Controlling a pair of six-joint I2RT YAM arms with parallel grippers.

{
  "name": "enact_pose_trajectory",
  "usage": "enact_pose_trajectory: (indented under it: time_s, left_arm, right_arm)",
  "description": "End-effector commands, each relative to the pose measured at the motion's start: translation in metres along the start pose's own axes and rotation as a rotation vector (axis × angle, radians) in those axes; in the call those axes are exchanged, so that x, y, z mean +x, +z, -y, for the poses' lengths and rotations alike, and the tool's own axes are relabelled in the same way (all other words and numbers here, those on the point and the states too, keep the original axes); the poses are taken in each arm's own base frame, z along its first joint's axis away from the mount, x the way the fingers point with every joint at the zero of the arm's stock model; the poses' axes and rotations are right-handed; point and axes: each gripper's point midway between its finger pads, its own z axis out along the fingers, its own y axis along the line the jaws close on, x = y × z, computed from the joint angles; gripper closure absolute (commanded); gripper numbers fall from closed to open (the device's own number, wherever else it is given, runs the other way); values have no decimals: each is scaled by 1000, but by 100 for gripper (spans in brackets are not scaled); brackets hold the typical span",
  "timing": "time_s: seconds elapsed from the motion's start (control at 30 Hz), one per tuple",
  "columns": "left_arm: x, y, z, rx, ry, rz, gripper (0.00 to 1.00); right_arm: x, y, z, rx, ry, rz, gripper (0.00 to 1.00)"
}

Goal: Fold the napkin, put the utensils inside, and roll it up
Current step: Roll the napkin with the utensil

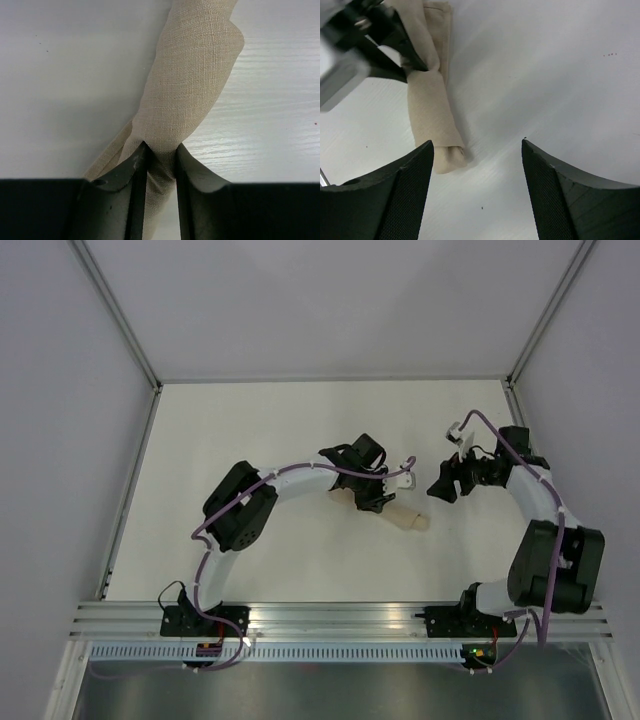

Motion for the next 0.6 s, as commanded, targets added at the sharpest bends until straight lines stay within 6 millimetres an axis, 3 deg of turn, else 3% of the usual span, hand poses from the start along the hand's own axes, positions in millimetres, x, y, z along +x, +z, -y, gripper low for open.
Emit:
enact_pose_trajectory:
  time_s: [0.0, 0.03, 0.13, 0.2, 0.23, 0.27, 0.3, 0.33, 0.57]
  left_arm:
    - [70, 14, 75, 286, -286, -207, 69]
    - [69, 13, 77, 302, -302, -211, 68]
    - [69, 14, 79, 339, -337, -216, 68]
    - [71, 15, 80, 353, -360, -223, 68]
    - [68, 16, 80, 363, -364, -212, 68]
    - [71, 16, 81, 374, -387, -222, 67]
    - [71, 16, 81, 381, -394, -220, 67]
    - [69, 16, 82, 392, -401, -216, 67]
    - [67, 14, 80, 429, -454, -200, 65]
  right_arm:
    - [-18, -6, -19, 25, -259, 132, 23]
    - [-24, -12, -26, 44, -316, 150, 22]
    - [-8, -3, -47, 39, -402, 104, 21]
    - [-4, 9, -59, 33, -474, 78, 21]
    - [8, 12, -58, 67, -492, 39, 22]
    - [10, 24, -76, 29, -540, 28, 21]
    - [4, 26, -79, 47, -589, 48, 21]
    - [17, 35, -86, 40, -610, 15, 21]
    - [38, 63, -104, 22, -709, -67, 21]
